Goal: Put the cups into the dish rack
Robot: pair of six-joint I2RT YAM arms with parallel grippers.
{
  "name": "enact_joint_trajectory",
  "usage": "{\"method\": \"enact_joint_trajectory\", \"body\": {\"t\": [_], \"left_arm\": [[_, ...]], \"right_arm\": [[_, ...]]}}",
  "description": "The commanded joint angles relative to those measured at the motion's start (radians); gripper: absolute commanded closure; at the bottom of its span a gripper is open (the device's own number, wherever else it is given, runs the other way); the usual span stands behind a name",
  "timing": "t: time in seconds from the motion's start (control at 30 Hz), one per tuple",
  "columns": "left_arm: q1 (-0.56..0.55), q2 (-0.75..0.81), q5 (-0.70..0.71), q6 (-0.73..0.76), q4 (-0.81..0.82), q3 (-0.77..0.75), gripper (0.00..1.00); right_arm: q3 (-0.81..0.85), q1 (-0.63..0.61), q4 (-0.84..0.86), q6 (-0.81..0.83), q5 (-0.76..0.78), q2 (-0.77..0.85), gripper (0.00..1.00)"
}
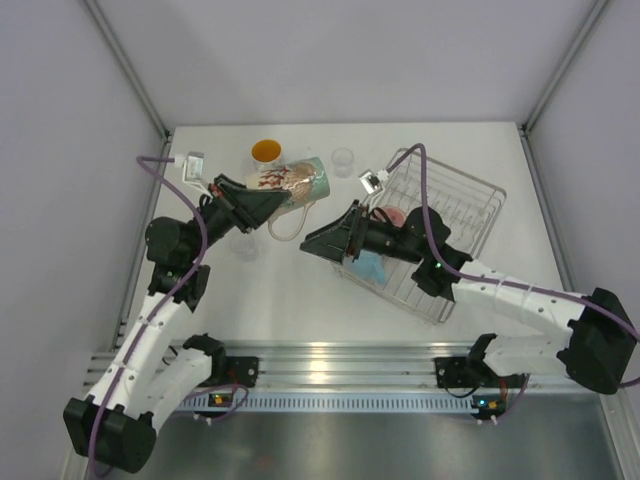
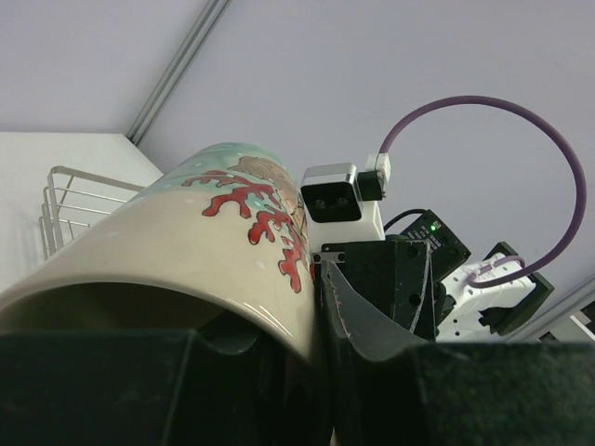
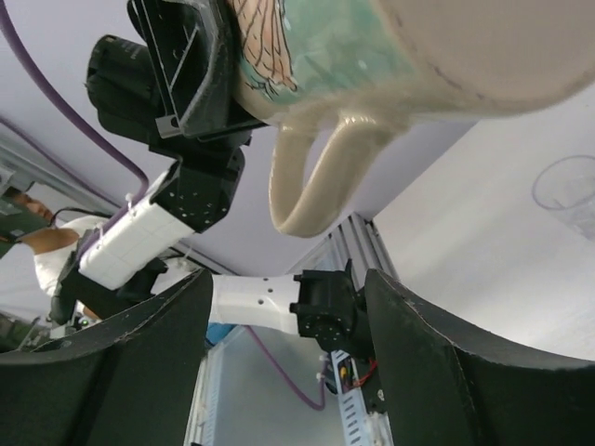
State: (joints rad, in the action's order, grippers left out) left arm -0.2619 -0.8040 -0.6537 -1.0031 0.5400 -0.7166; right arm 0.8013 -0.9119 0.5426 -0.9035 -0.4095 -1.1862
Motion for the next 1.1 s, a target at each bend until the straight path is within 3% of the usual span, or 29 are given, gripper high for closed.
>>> {"method": "enact_joint_trajectory", "body": {"t": [0.0, 0.6, 1.07], "left_arm": [[-0.010, 0.051, 0.045, -0.009, 0.239, -0.015, 1.00], [-0.054, 0.057, 0.008, 0.023, 0.284, 0.023, 1.00], [-0.065, 0.089, -0.080, 0.070, 0.284, 0.085, 1.00]], "right_arm": [[0.082, -0.030, 0.166, -0.058, -0.014, -0.050, 0.33], [0.207, -0.099, 0.284, -0.201, 0.009, -0.251, 0.46], [0.165, -0.107, 0.393, -0.241, 0.044, -0.236, 0.59]]}}
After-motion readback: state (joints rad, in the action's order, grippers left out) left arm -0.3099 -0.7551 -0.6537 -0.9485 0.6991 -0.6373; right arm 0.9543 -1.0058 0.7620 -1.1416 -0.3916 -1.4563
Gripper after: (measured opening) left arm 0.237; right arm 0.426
